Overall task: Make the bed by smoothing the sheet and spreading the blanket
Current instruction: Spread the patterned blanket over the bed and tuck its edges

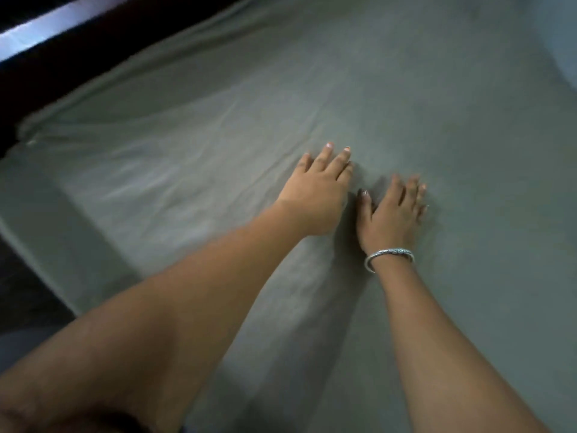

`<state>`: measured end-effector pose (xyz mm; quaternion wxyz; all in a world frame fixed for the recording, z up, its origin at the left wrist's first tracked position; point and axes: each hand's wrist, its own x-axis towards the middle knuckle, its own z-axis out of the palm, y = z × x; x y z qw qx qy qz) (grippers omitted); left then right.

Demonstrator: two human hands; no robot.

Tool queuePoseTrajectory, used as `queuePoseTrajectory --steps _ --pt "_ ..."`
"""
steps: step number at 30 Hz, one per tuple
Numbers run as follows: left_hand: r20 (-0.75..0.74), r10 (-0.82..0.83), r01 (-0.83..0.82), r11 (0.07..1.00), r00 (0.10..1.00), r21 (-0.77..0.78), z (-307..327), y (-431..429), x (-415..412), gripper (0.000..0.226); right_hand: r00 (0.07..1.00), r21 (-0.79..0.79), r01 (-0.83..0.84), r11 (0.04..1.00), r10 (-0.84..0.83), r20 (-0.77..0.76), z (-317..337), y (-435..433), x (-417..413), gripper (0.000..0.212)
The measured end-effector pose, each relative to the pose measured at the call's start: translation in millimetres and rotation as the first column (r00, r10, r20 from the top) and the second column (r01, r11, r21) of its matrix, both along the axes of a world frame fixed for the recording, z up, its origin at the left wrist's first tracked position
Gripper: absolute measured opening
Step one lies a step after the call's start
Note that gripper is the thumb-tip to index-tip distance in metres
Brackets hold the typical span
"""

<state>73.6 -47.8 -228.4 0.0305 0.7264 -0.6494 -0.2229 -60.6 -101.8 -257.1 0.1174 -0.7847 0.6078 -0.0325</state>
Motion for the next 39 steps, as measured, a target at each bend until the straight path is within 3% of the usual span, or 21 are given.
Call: queuePoseTrajectory --steps 13,16,20,23,29,34,36,39 --pt "0.044 -0.374 0.375 0.927 0.926 -0.022 -22.8 -100.6 -116.4 0.055 0.972 0.075 0.171 0.982 -0.155 -0.176 -9.2 -52.0 -94.5 0.065" --pt "0.050 -0.403 0.406 0.913 0.914 -0.049 -30.0 -115.6 -114.7 0.054 0.966 0.066 0.210 0.975 -0.197 -0.167 -13.2 -62.0 -90.7 0.059" --pt "0.097 -0.452 0.461 0.880 0.887 -0.111 -40.5 -124.7 -88.6 0.058 0.950 0.017 0.273 0.962 -0.267 -0.159 -20.2 -65.9 -72.2 0.078" --pt "0.147 -0.451 0.469 0.874 0.881 -0.130 -44.8 -135.0 -52.4 0.063 0.937 0.035 0.315 0.948 -0.305 -0.170 -21.2 -71.8 -41.3 0.078" --pt "0.260 -0.284 0.321 0.941 0.923 -0.112 -40.1 -154.6 64.9 0.077 0.963 0.021 0.224 0.974 -0.219 -0.155 -22.9 -99.0 71.9 0.072" --pt "0.360 -0.005 0.044 0.994 0.933 -0.100 -38.1 -148.4 168.2 0.080 0.988 0.037 0.046 0.998 -0.040 -0.146 -17.9 -117.8 179.5 0.063" --pt "0.337 0.115 -0.080 0.990 0.934 -0.117 -33.2 -136.9 200.3 0.076 0.989 0.025 -0.106 0.994 0.108 -0.103 -14.2 -123.5 221.4 0.061" --pt "0.144 0.236 -0.214 0.965 0.961 -0.153 -31.8 -122.5 227.3 0.066 0.941 0.012 -0.333 0.943 0.333 -0.054 -7.4 -130.0 268.0 0.057"
